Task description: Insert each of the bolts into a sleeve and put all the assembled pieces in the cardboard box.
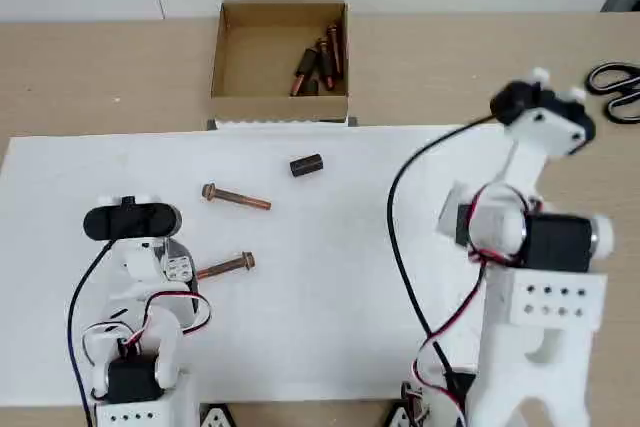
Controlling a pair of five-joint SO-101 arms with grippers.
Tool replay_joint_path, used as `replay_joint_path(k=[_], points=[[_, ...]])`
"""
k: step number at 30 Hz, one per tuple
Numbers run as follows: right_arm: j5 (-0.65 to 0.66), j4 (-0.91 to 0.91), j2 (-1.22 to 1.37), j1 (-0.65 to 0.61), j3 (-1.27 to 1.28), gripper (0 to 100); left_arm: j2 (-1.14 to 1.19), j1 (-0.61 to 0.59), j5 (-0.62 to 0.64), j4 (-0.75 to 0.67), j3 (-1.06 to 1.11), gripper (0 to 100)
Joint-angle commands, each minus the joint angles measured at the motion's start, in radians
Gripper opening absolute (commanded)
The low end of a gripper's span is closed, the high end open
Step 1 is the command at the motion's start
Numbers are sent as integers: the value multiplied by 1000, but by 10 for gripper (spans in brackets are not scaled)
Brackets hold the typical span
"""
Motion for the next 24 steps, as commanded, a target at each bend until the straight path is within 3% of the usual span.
replay_joint_path(k=[1, 7, 14, 24], points=[[8, -15, -108, 48, 120, 2, -5, -5, -25, -15, -120, 6], [6, -18, -226, 56, 253, 2, 63, 29, -54, 126, -335, 6], [6, -30, -278, 58, 273, 2, 437, 103, -110, 256, -662, 6], [6, -30, -280, 154, 281, 2, 1063, 178, -529, 402, -895, 6]])
